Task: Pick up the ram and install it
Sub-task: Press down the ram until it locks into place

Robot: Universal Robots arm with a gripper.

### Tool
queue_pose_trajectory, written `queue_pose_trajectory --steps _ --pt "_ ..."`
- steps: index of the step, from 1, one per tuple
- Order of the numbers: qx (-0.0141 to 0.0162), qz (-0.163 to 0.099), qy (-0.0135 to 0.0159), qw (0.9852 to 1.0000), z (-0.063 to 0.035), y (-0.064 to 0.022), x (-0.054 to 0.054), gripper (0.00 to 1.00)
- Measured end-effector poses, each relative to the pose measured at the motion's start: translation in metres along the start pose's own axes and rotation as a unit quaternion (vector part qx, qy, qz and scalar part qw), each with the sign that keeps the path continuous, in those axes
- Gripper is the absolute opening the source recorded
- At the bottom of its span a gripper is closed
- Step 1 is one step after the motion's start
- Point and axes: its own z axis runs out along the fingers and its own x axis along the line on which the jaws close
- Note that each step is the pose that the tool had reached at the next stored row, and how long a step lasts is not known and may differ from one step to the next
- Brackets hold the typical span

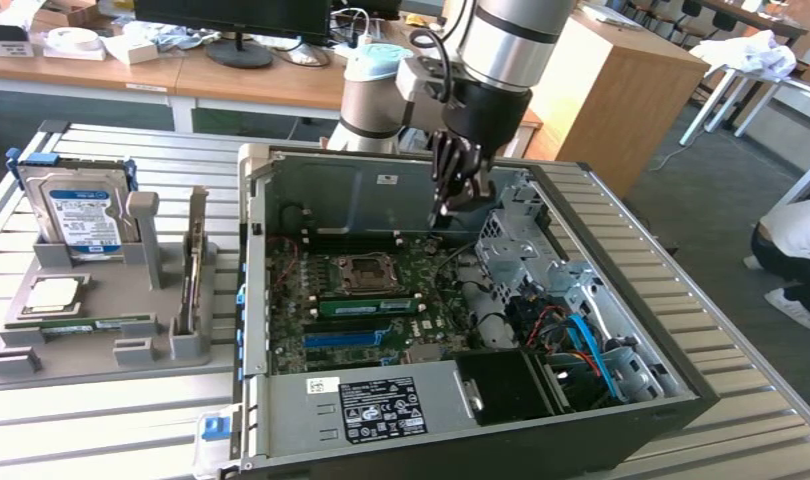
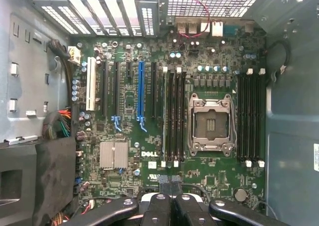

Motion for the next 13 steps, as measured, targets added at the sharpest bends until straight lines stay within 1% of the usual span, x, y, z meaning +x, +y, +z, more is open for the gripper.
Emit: queue_pose_trajectory --steps 8,13 --pt "0.0028 0.000 0.0001 1.0000 0.0069 -0.0002 0.000 0.10" --pt "0.0034 0.000 0.0000 1.0000 0.0114 -0.0004 0.000 0.10"
